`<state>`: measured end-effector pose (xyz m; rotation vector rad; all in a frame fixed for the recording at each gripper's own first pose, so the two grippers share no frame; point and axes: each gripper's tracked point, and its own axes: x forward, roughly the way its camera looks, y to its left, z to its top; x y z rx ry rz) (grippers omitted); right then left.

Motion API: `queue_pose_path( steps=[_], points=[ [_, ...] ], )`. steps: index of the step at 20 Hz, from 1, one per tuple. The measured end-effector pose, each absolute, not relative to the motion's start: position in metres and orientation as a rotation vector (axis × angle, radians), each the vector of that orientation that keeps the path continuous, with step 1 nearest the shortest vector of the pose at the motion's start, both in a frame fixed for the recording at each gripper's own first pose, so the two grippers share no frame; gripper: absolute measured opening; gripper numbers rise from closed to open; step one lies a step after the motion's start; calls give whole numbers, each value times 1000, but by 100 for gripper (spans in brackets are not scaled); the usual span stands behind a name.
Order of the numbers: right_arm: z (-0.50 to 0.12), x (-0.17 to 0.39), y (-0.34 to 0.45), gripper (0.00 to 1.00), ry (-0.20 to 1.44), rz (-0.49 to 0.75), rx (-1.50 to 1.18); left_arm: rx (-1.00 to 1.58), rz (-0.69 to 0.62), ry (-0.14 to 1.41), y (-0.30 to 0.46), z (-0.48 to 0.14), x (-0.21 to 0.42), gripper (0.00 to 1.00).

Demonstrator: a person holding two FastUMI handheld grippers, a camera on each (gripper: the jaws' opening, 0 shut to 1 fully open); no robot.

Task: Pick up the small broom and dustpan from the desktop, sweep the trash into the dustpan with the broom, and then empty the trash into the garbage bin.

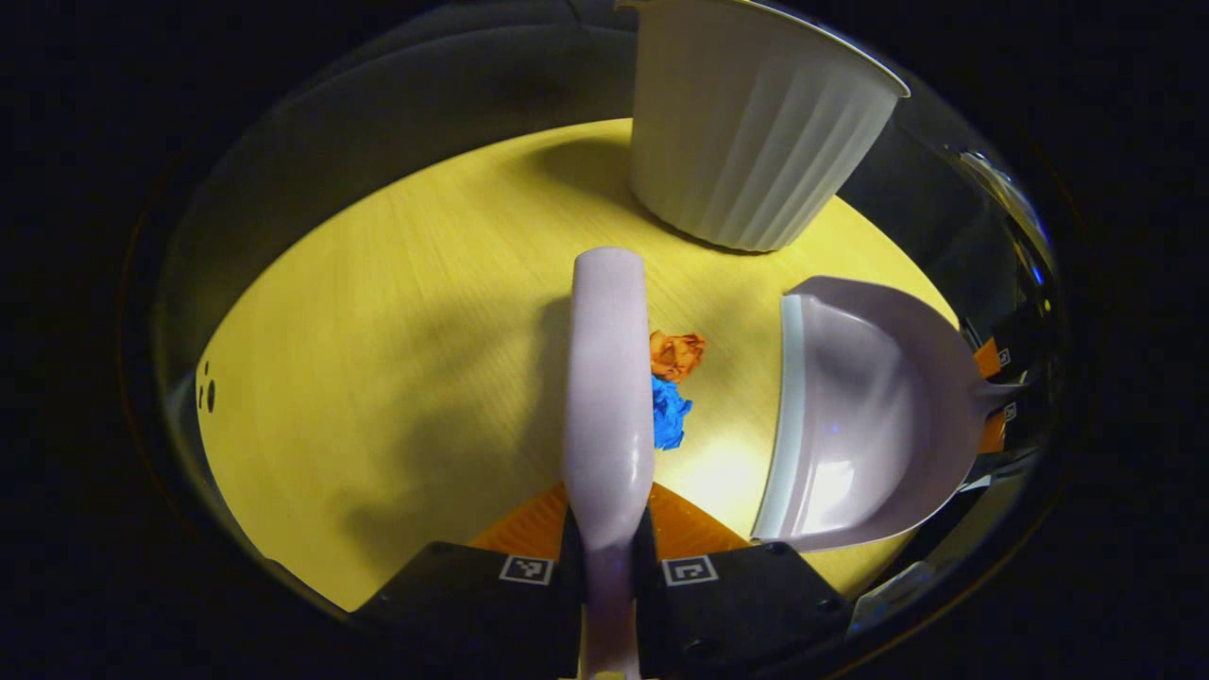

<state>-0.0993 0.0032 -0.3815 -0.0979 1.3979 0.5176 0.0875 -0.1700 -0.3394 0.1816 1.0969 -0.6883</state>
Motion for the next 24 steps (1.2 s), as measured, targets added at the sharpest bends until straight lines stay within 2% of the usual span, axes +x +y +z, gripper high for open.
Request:
queue_pose_path(
  steps=[5,10,11,15,24],
  points=[
    [-387,-99,-2,35,1379,547,-125,109,-827,1156,-203,-332,59,27],
    [-390,-98,-7,35,1364,560,-147,48,-910,1213,-217,-324,42,28],
    [-392,-98,-7,36,1361,560,-147,16,-917,1231,-220,-321,39,25],
    [-393,-96,-4,36,1338,550,-135,-113,-956,1255,-233,-303,23,28],
    [-405,-95,0,36,1293,515,-103,-194,-924,1183,-218,-264,22,27]
  ],
)
